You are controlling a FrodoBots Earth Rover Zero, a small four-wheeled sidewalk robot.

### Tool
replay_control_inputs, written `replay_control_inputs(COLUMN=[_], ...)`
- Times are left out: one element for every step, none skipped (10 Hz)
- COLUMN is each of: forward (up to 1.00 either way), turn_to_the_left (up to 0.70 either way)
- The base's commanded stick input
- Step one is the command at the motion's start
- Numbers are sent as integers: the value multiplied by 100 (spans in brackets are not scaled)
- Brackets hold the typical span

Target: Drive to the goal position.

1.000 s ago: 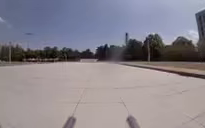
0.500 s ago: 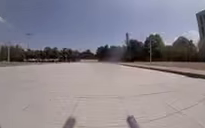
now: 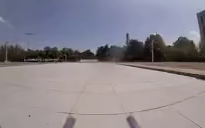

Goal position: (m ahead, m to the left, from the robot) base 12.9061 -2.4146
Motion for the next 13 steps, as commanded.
replay_control_inputs(forward=[100,100,100,100,100,100,100,100,100,100,100,100,100], turn_to_the_left=[0,0,0,0,0,0,0,0,0,0,0,0,0])
